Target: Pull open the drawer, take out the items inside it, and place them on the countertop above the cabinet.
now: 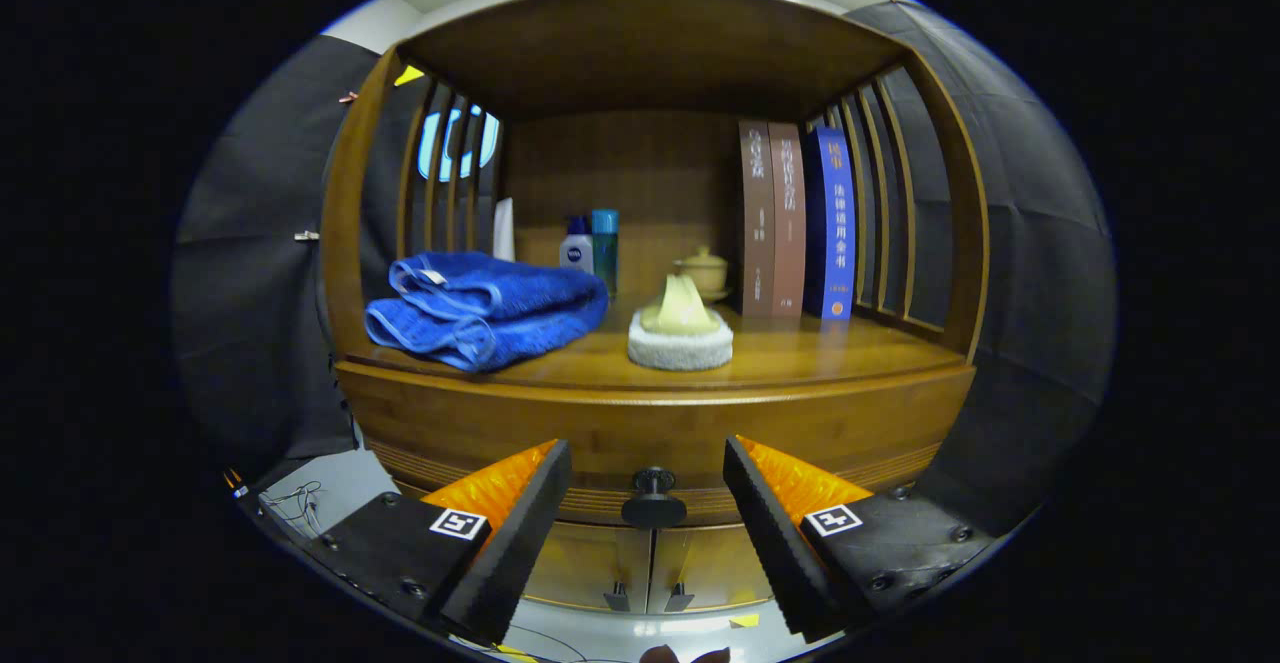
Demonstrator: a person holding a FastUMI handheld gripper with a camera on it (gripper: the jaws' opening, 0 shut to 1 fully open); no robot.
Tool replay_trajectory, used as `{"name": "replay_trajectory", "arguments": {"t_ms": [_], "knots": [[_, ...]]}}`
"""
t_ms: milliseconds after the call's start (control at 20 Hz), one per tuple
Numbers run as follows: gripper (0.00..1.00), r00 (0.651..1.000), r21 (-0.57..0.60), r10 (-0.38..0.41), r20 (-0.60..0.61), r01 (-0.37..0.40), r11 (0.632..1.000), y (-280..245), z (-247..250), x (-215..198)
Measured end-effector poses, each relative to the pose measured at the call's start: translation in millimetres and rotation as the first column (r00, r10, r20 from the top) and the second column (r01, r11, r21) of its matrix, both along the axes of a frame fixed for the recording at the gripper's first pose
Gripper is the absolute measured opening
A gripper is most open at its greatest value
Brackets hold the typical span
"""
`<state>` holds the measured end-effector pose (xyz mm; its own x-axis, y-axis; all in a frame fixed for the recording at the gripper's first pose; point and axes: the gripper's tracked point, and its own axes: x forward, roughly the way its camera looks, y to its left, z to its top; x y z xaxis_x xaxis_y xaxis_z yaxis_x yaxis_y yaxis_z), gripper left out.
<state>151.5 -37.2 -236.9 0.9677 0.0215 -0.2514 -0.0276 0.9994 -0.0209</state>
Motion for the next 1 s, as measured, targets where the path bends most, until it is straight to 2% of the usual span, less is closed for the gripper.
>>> {"name": "replay_trajectory", "arguments": {"t_ms": [450,750,1000], "knots": [[0.99,0.987,0.016,0.049,0.150,-0.052,0.999,19,143,-59],[0.99,0.985,0.044,0.053,0.162,-0.061,0.997,21,200,-111],[0.99,0.983,0.083,0.013,0.184,-0.029,0.996,4,234,-150]]}}
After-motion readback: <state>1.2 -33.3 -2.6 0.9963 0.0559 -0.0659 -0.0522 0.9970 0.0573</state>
